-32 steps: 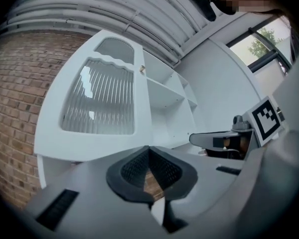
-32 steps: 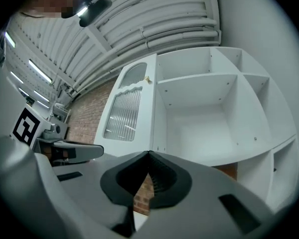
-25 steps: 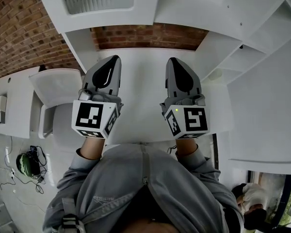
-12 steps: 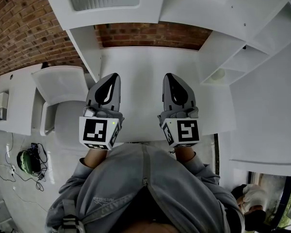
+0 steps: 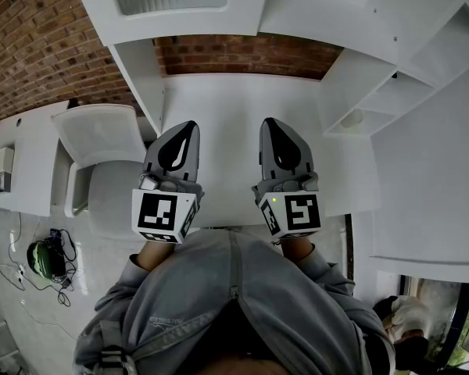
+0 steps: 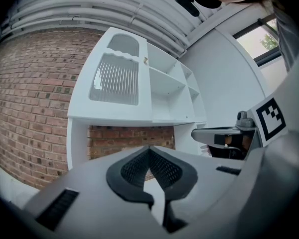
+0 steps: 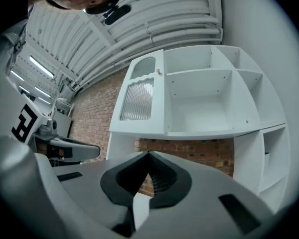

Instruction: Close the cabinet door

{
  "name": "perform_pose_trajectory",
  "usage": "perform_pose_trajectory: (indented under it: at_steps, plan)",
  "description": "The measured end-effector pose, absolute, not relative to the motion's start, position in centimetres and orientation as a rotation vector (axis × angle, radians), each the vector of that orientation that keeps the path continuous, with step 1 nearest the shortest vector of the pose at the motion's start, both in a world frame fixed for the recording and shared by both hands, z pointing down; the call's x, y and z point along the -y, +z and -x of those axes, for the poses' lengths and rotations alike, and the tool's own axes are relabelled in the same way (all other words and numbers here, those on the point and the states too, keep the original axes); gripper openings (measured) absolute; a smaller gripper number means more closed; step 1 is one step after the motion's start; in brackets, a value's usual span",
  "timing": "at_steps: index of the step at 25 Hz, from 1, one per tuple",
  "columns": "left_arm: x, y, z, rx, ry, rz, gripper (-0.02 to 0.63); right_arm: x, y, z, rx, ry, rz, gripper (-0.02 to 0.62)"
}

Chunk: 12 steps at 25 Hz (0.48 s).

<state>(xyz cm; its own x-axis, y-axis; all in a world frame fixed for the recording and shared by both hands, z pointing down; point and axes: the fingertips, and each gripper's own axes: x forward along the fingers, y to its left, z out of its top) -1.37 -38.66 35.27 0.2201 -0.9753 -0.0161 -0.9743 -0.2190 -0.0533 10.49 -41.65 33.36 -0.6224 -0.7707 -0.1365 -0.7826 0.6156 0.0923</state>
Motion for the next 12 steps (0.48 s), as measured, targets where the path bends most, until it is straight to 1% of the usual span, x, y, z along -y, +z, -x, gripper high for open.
perform_pose_trajectory:
  at_steps: [12]
  plan:
    - [38.67,35.37,1.44,-1.928,-0.023,2.418,0.005,41.58,33.8,-10.27,-2.76,0.214,1.323,0.026]
